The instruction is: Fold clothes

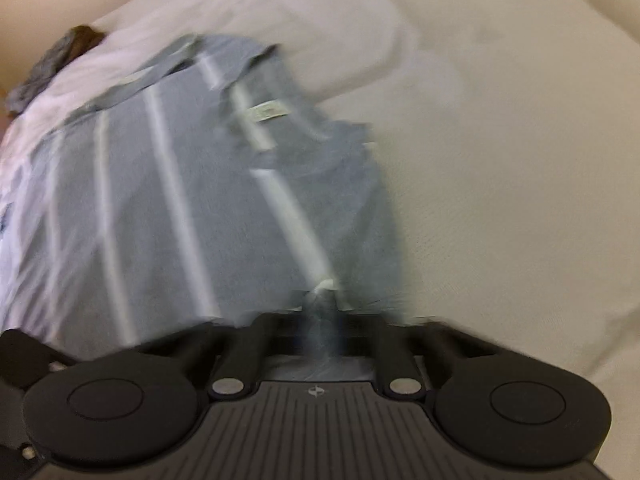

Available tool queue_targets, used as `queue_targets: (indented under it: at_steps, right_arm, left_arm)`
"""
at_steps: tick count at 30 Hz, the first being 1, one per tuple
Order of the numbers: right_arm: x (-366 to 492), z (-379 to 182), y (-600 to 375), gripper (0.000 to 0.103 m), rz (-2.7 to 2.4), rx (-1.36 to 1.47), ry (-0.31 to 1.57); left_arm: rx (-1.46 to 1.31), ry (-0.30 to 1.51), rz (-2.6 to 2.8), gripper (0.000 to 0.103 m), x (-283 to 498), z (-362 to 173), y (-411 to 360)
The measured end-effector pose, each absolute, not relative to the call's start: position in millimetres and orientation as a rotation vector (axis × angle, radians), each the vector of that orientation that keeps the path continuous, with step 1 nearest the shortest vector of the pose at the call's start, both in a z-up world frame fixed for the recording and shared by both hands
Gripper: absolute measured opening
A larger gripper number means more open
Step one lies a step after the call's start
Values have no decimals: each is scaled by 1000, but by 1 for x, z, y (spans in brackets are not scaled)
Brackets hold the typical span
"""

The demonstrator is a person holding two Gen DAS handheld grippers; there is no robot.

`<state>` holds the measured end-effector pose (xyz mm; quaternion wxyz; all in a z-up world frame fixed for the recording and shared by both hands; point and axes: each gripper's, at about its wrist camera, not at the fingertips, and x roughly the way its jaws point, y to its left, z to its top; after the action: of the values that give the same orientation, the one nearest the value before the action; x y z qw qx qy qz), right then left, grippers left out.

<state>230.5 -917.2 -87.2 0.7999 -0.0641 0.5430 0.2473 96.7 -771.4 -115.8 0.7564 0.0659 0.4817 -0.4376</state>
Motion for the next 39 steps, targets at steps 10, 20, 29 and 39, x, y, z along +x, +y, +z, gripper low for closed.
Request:
queue_targets:
  at_steps: [10, 20, 29, 39]
  right_arm:
    - [223, -59, -938, 35, 405, -99, 947]
    - [186, -103, -944, 26, 373, -81, 1153]
    - [178, -71, -935, 24, 323, -1, 1012]
    - [123, -102, -899, 23, 365, 8, 1115]
  left_arm:
    - [-37, 1040, -900, 23, 112, -102, -752]
    - [-51, 1108, -881, 24, 124, -109, -744]
    - [17, 1113, -852, 25, 120, -111, -742]
    - [60, 1102, -841, 26, 81, -85, -708]
